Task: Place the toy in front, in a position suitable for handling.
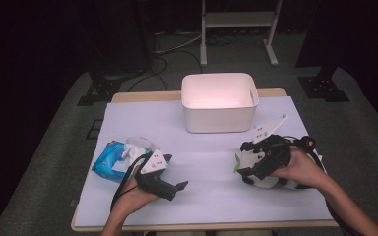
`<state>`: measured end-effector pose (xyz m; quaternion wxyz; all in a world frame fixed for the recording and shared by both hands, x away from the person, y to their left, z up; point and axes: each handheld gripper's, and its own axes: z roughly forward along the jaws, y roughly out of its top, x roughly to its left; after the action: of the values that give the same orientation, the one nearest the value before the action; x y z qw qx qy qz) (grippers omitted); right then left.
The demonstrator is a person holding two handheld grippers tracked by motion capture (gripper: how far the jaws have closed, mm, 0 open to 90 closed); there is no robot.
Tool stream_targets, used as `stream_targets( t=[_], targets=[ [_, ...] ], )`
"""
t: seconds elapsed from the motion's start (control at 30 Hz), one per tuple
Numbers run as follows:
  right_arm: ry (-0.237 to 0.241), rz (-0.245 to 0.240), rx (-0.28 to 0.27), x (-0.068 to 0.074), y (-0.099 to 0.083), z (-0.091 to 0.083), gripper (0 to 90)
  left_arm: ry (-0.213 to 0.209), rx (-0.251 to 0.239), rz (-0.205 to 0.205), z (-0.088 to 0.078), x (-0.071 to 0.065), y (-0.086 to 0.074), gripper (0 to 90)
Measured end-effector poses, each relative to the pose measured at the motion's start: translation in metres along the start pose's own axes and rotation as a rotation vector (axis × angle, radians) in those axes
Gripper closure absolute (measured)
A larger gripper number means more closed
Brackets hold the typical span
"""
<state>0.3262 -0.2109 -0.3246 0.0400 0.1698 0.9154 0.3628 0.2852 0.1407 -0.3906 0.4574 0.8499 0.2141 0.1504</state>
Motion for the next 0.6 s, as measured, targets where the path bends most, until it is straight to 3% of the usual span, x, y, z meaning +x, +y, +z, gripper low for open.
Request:
stream_targets(
  t=[0.27, 0.6],
  targets=[
    [-0.041, 0.024, 0.041, -0.018, -0.011, -0.025, 13.4, -0.001, -0.004, -0.007, -0.001, 0.001, 0.0, 2.5],
    [-0.087, 0.064, 0.062, -0.029, -0.033, -0.052, 16.7, -0.01, 0.005, -0.004, 0.001, 0.0, -0.001, 2.5]
  ],
)
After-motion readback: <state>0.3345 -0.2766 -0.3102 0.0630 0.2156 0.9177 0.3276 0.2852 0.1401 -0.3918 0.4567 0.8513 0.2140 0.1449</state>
